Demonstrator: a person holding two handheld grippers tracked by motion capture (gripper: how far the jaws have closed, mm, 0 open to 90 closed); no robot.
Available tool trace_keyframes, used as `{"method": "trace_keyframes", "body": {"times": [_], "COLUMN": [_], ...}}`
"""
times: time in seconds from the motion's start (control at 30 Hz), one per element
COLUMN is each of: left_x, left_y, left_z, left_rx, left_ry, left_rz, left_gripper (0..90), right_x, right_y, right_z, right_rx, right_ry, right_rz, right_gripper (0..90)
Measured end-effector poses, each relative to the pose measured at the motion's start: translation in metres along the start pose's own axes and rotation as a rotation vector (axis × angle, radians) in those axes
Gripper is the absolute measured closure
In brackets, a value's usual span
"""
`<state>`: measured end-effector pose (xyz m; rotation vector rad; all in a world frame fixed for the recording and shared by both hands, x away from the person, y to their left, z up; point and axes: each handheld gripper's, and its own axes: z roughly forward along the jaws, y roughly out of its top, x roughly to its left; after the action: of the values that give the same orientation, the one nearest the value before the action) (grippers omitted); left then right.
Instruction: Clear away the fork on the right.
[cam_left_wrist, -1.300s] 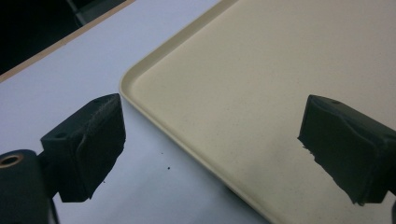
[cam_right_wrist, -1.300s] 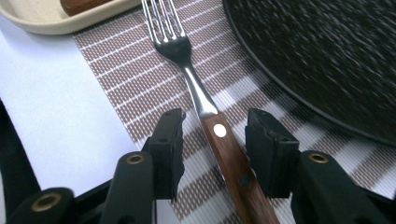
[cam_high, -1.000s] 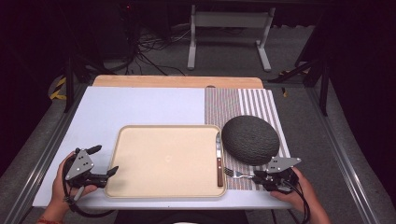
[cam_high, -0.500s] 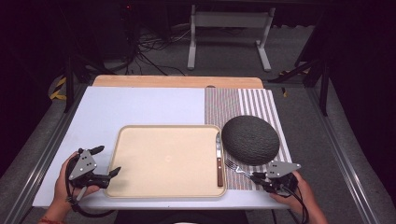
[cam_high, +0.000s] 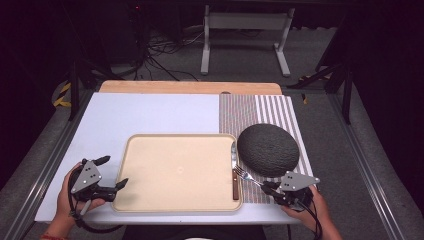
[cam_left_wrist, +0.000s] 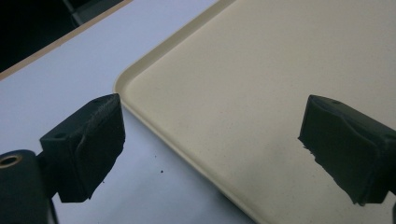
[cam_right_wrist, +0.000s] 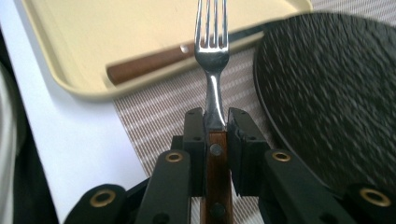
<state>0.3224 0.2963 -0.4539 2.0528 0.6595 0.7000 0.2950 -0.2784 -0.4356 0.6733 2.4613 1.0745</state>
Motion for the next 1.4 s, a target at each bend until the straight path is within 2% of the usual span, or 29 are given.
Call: {"method": "trace_keyframes", "body": {"times": [0.3,0.37,0.43,0.5,0.67,0.7,0.83,0.9,1.2,1.3,1.4], "left_x": [0.002,0.003,0.004,0.005,0.005,0.005,0.005,0.006,0.006,0.006,0.005], "left_y": [0.000,0.000,0.000,-0.001,0.000,0.000,-0.001,-0.001,-0.001,-0.001,0.000], "left_z": [-0.004,-0.005,-0.006,-0.007,-0.009,-0.009,-0.009,-0.009,-0.007,-0.008,-0.009], "left_rx": [-0.018,-0.033,-0.034,-0.039,-0.049,-0.049,-0.044,-0.046,-0.038,-0.039,-0.038], "left_ry": [0.007,0.010,0.025,0.018,0.036,0.036,0.040,0.034,0.030,0.034,0.031], "left_rz": [0.000,-0.022,-0.022,-0.034,-0.031,-0.031,-0.024,-0.034,-0.026,-0.021,-0.021], "left_gripper": [6.5,5.3,4.7,4.4,3.8,4.0,3.9,4.0,4.4,4.5,4.5], "right_x": [0.005,0.006,0.007,0.009,0.014,0.016,0.019,0.023,0.028,0.035,0.038], "right_y": [0.033,0.040,0.048,0.055,0.077,0.083,0.091,0.100,0.113,0.119,0.122], "right_z": [0.009,0.013,0.017,0.021,0.034,0.038,0.046,0.059,0.082,0.097,0.103], "right_rx": [-0.044,-0.049,-0.046,-0.043,-0.041,-0.039,-0.039,-0.030,-0.004,0.016,0.027], "right_ry": [-0.038,-0.047,-0.046,-0.053,-0.055,-0.049,-0.044,-0.028,0.006,0.027,0.039], "right_rz": [0.000,0.004,0.007,0.001,-0.009,-0.026,-0.027,-0.025,-0.016,-0.020,-0.023], "right_gripper": [78.8,78.7,78.7,78.8,78.8,78.7,78.8,78.7,78.7,78.7,78.7]}}
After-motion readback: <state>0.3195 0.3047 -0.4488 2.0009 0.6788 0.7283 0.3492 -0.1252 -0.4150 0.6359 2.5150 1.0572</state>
